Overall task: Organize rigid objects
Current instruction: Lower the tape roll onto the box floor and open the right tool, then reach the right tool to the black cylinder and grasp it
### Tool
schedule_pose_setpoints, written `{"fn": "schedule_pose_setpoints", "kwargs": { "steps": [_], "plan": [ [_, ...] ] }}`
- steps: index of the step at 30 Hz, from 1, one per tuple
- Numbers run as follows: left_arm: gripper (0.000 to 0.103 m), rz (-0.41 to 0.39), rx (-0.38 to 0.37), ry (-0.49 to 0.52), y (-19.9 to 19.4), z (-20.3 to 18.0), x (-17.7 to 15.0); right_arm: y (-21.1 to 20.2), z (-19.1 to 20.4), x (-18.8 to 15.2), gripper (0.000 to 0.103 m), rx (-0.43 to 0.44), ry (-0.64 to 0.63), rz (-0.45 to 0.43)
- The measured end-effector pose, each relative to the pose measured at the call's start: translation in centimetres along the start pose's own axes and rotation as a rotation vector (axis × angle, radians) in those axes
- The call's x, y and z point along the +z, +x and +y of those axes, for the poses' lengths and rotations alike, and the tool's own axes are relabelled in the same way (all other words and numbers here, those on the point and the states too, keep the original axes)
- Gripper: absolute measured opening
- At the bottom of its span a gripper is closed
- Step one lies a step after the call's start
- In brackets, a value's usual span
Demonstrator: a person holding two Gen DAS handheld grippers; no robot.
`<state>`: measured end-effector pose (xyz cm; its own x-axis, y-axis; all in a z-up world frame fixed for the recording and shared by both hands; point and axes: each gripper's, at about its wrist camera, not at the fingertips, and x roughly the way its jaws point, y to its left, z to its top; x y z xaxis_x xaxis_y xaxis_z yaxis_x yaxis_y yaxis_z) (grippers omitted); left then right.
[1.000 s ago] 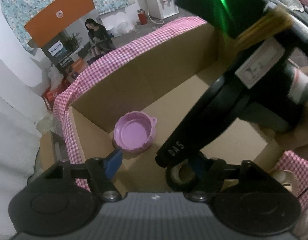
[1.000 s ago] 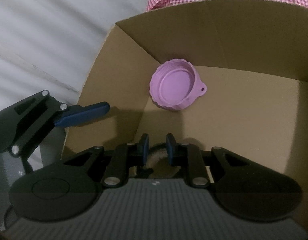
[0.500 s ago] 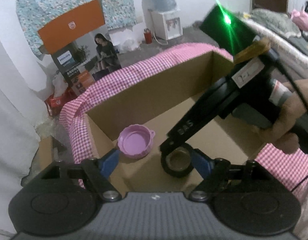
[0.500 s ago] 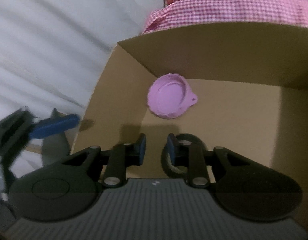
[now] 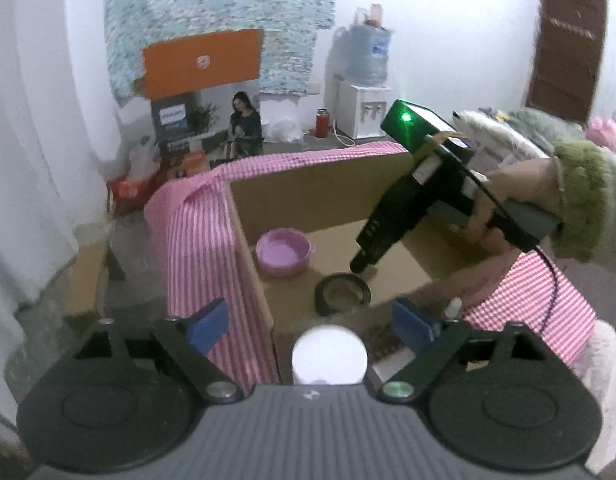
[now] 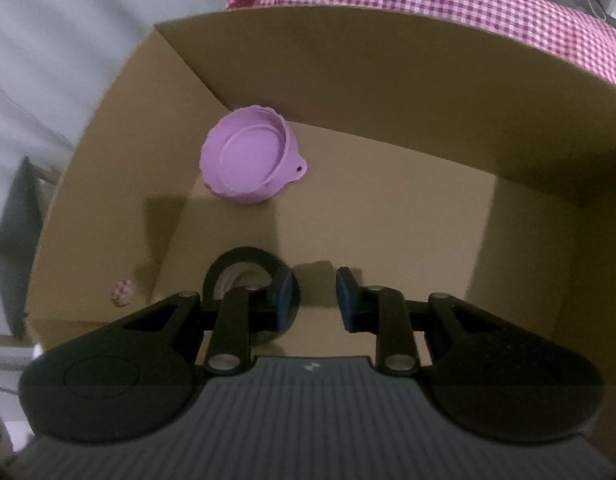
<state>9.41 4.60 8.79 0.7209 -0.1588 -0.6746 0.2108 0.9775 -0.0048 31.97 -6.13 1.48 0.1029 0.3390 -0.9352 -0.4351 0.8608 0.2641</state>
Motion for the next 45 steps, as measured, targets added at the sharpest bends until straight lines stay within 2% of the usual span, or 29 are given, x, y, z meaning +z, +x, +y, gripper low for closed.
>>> {"fn": "schedule_pose_setpoints", "kwargs": {
  "steps": [8, 13, 17, 23, 28, 33, 38, 42, 45],
  "plan": [
    [0.093, -0.029, 0.000, -0.128, -0.7, 1.6, -4.2, 0.3, 1.3, 0.7, 0.023, -0.082, -0.077, 0.060],
    [0.093, -0.013, -0.042, -0.130, 0.0, 1.2, -6.2, 1.3, 2.1, 0.0, 0.023, -0.116, -0.117, 0.113],
    [0.093, -0.018, -0.024, -0.122, 0.1, 0.8, -7.5, 1.8, 4.3, -0.3, 0.024, -0.075, -0.175, 0.137],
    [0.093, -0.009, -0.026, -0.107, 0.5, 0.1, -8.2, 1.2, 7.4, 0.3, 0.024, -0.043, -0.226, 0.109],
    [0.093, -0.015, -0.041, -0.075, 0.4, -0.7, -8.5, -3.5, 6.6, -0.6, 0.026, -0.009, -0.188, 0.000],
    [0.093, -0.016, -0.069, -0.035, 0.2, -1.9, -8.8, -10.6, 5.1, -5.3, 0.031, 0.037, -0.135, -0.162],
    [0.093, -0.011, -0.104, 0.016, 0.2, -3.9, -9.0, -16.5, 4.1, -13.3, 0.033, 0.105, -0.062, -0.336],
    [0.093, -0.009, -0.114, 0.079, 0.3, -6.2, -9.3, -16.7, 3.3, -19.9, 0.033, 0.189, 0.043, -0.408],
    [0.092, 0.000, -0.141, 0.131, 0.6, -8.1, -9.7, -14.8, 2.6, -24.2, 0.033, 0.252, 0.150, -0.415]
  ]
}}
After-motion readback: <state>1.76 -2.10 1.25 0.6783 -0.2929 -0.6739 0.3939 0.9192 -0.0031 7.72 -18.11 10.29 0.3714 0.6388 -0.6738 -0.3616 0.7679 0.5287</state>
